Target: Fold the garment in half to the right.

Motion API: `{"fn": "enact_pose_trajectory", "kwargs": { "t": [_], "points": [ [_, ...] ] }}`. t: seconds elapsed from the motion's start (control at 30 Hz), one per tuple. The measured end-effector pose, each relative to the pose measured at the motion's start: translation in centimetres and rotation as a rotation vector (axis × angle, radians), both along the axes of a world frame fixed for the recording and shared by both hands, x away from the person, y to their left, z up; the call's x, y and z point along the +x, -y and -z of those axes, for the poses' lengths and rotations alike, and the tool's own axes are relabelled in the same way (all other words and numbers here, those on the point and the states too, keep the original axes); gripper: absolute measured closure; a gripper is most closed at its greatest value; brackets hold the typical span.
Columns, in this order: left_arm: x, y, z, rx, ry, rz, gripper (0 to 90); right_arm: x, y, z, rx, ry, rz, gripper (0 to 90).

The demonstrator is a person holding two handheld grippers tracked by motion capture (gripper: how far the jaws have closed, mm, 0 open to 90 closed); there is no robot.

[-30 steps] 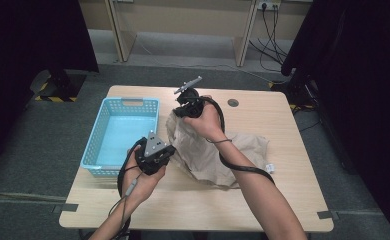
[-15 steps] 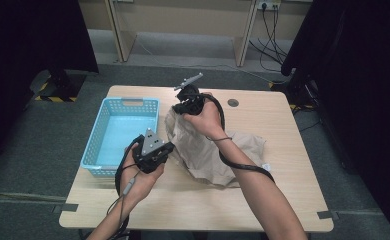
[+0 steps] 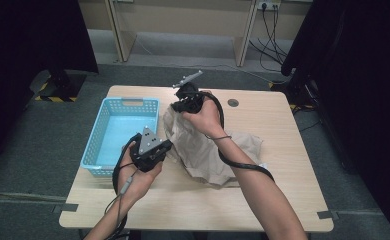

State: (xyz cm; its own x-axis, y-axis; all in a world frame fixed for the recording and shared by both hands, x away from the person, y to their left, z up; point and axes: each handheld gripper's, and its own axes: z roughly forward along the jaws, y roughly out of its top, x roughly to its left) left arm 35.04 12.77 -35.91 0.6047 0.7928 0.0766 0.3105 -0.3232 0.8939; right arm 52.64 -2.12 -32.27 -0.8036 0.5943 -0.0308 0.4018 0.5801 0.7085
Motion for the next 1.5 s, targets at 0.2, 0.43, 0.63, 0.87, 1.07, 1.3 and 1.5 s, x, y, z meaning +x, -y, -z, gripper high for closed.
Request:
{"fn": "enact_pose_trajectory", "kwargs": {
  "t": [0.2,0.43,0.63,0.87,1.07,1.3,1.5],
  "points": [
    [-0.1,-0.2,-0.2,-0.004,0.006,-0.004,88.4,0.0,-0.2,-0.2,0.006,0.000,-0.002,86.9],
    [-0.1,-0.3,-0.4,-0.002,0.012,-0.008,88.4,0.0,-0.4,-0.4,0.010,0.006,-0.008,86.9],
    [-0.2,-0.3,-0.6,-0.002,0.016,-0.008,88.4,-0.1,-0.5,-0.6,0.014,0.008,-0.008,86.9],
    [0.1,0.1,-0.5,-0.013,0.009,-0.004,88.4,0.0,-0.2,-0.4,0.013,0.003,-0.001,86.9],
    [0.7,1.4,-0.6,-0.024,0.016,0.017,88.3,0.2,0.9,-0.1,0.016,0.000,0.015,86.9],
    [1.2,2.8,-1.0,-0.016,0.023,0.043,88.4,0.4,2.6,-0.5,0.029,0.001,0.038,86.9],
    [1.5,3.8,-1.3,-0.012,0.029,0.060,88.4,0.4,3.8,-0.7,0.034,0.006,0.049,86.9]
  ]
}}
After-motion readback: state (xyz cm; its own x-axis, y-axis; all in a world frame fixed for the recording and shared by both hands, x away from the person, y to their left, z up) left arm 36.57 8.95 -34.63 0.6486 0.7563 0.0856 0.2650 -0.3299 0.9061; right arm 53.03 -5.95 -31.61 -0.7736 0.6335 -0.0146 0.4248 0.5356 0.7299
